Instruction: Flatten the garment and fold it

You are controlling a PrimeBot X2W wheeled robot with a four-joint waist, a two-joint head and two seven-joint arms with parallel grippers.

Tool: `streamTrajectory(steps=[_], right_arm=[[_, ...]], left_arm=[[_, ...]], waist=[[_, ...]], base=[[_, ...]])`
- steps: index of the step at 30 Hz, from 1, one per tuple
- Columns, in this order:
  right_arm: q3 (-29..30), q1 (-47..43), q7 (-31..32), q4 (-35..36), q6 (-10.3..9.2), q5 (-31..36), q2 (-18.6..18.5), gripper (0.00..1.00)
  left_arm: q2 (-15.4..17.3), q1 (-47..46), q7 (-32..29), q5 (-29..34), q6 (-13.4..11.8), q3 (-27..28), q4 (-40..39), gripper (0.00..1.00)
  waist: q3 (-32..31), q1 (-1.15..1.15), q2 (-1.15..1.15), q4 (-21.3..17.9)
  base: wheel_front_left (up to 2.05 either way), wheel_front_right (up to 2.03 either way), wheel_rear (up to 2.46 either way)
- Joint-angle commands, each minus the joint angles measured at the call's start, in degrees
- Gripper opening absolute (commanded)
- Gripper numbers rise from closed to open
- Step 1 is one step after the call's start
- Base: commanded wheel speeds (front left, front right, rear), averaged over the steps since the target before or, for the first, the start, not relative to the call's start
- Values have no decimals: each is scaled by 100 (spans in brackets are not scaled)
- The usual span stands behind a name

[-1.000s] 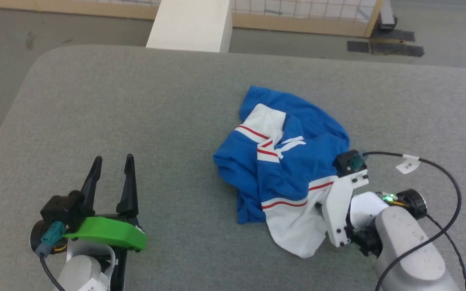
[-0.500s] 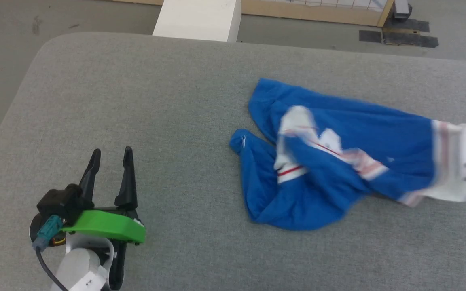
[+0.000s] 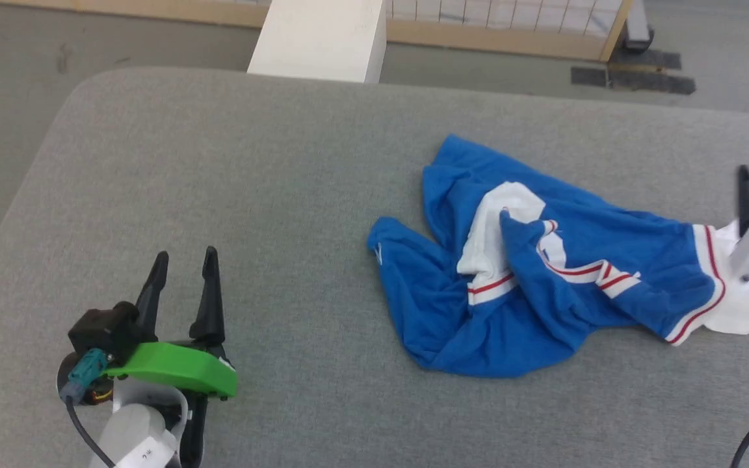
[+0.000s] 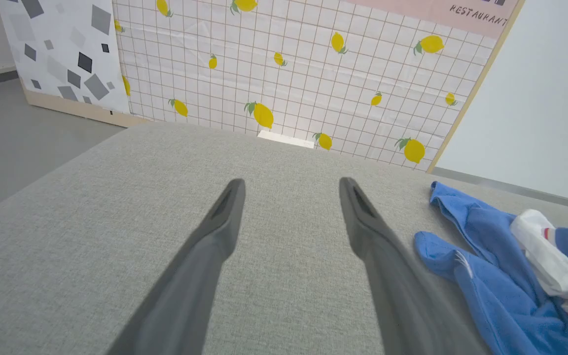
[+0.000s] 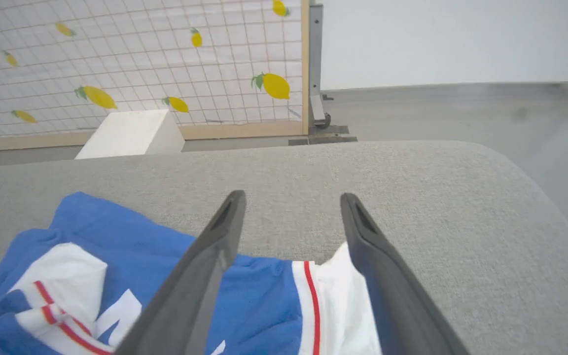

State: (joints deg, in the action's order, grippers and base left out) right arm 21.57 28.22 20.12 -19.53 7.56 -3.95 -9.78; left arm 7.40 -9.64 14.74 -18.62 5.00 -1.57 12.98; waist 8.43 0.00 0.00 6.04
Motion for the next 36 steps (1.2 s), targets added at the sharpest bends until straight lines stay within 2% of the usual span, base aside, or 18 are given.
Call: streamTrajectory(steps=[1, 4, 8, 14, 17, 20, 24, 29, 31, 33, 36], right_arm=[[-31, -309, -200, 235, -8, -60, 139, 100], [-106, -947, -469, 822, -8, -280, 427, 100], [-255, -1892, -760, 1336, -8, -497, 631, 100], [-600, -2905, -957, 1465, -8, -1130, 687, 100], [-681, -3074, -1064, 1416, -8, -1345, 688, 100], [-775, -3044, -1106, 1433, -8, -1407, 689, 100], [-850, -2816, -1099, 1500, -8, -1382, 690, 100], [-949, -2506, -1096, 1443, -8, -1327, 690, 100], [-1006, -2422, -1125, 1391, -8, -1342, 690, 100], [-1058, -2362, -1157, 1320, -8, -1361, 690, 100], [-1082, -2313, -1233, 1213, -8, -1381, 690, 100]], left_arm=[[-29, 35, 26, 39, 29, -13, 40, 100], [-60, 102, 26, 39, 25, -51, 73, 100], [-101, 180, 26, 28, 6, -86, 101, 100], [-156, 285, 25, 9, -49, -126, 103, 100], [-198, 166, -79, -32, -38, -225, 101, 100], [-217, -315, -475, -49, -3, -419, 127, 100], [-260, -1373, -1585, -154, 91, -841, 389, 100], [-340, -2582, -4090, -425, 176, -1617, 1224, 100], [-338, -2896, -4837, -416, 191, -1866, 1459, 100], [-342, -3084, -5359, -457, 202, -2021, 1635, 100], [-312, -3201, -5728, -511, 215, -2156, 1739, 100]], waist=[[-255, 0, 0, -154], [-405, 0, 0, -281], [-548, 0, 0, -450], [-674, 0, 0, -735], [-658, 0, 0, -841], [-543, 0, 0, -982], [-283, 0, 0, -1173], [61, 0, 0, -1443], [177, 0, 0, -1557], [280, 0, 0, -1669], [390, 0, 0, -1800]], base=[[0, 0, 0], [0, 0, 0], [0, 0, 0], [0, 0, 0], [0, 0, 0], [0, 0, 0], [0, 0, 0], [0, 0, 0], [0, 0, 0], [0, 0, 0], [0, 0, 0]])
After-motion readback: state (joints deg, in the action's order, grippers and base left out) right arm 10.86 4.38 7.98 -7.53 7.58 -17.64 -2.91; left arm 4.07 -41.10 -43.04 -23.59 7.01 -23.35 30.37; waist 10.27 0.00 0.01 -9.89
